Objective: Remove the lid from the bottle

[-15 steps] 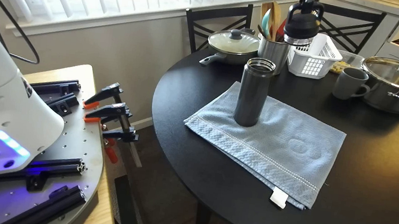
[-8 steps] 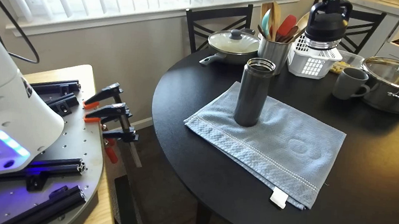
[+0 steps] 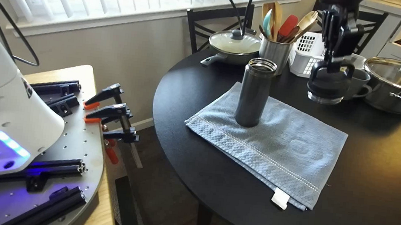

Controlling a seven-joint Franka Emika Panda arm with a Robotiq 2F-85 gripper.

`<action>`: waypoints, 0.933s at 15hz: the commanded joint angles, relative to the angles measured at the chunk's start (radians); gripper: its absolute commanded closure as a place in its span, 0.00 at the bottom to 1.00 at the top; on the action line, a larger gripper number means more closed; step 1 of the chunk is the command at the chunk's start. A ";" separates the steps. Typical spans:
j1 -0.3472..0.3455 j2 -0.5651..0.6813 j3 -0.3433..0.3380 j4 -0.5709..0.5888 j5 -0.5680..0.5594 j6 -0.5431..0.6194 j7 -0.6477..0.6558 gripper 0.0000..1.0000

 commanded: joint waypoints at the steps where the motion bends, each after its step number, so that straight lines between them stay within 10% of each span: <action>1: -0.013 0.076 -0.029 -0.030 0.021 0.081 0.019 0.94; 14: -0.051 0.275 -0.010 0.020 0.293 0.132 -0.008 0.94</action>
